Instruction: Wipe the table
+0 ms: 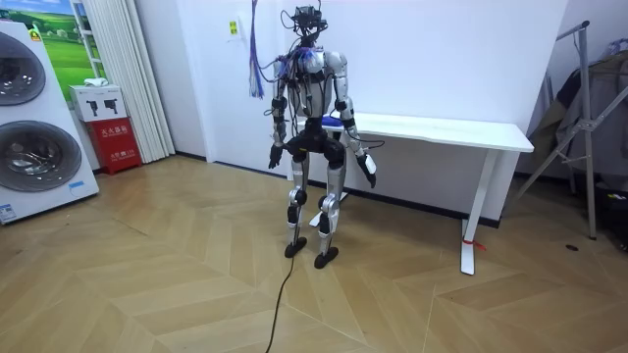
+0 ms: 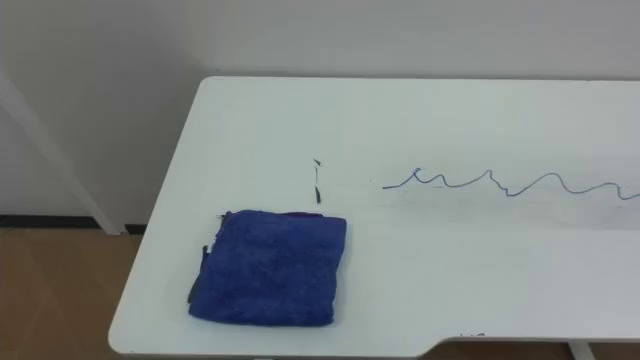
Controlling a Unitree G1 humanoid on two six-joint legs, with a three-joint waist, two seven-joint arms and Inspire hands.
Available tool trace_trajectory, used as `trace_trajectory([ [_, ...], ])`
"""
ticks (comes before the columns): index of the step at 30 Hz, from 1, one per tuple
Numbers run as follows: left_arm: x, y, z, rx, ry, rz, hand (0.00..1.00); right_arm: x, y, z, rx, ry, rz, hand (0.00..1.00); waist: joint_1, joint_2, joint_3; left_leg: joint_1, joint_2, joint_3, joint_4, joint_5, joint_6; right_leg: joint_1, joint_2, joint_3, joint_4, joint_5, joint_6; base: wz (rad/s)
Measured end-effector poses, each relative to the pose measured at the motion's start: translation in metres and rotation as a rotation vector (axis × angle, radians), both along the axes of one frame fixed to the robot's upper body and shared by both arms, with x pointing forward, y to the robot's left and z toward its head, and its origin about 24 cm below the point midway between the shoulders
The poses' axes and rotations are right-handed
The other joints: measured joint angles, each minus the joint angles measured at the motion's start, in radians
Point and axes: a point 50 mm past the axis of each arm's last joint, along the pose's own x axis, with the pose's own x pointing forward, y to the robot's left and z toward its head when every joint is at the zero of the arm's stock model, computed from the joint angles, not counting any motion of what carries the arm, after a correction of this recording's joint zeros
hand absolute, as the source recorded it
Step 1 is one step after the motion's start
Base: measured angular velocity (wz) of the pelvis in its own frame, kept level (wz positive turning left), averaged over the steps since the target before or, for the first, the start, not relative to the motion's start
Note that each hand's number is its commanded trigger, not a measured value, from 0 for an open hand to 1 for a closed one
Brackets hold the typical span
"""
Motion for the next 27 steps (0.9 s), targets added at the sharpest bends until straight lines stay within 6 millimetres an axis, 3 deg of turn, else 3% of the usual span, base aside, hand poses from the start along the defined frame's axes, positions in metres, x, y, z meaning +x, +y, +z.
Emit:
trace_trajectory([
  [11, 0.0, -0.001, 0.0, -0.018, -0.025, 0.058, 0.0, 0.0, 0.0, 0.0, 0.007, -0.013, -0.022, 0.0, -0.002, 0.001, 0.0018, -0.002, 0.0, 0.0, -0.003, 0.0, 0.0, -0.001, 0.0, -0.002, 0.0, 0.0, 0.0, 0.0],
  [17, 0.0, -0.001, 0.0, -0.013, -0.026, 0.059, 0.0, -0.001, 0.0, 0.0, 0.024, -0.029, -0.119, 0.0, -0.002, -0.001, 0.0009, -0.008, -0.001, -0.001, -0.012, 0.0, 0.0, -0.007, 0.002, -0.002, -0.001, 0.0, 0.0, 0.0],
  [21, 0.0, 0.0, 0.0, -0.019, -0.032, 0.093, 0.0, -0.01, -0.001, -0.001, 0.036, -0.028, -0.237, 0.0, -0.01, -0.001, 0.0011, -0.008, -0.002, -0.001, -0.01, 0.0, 0.0, -0.001, 0.0, -0.003, -0.004, 0.0, 0.0, 0.01],
  [27, -0.008, 0.011, 0.003, 0.005, -0.048, 0.209, 0.0, -0.039, -0.021, 0.005, -0.044, -0.068, -0.679, 0.0, -0.062, -0.005, 0.0011, 0.011, -0.004, -0.006, -0.013, 0.0, 0.0, 0.021, -0.002, -0.005, -0.016, 0.0, 0.0, 0.02],
])
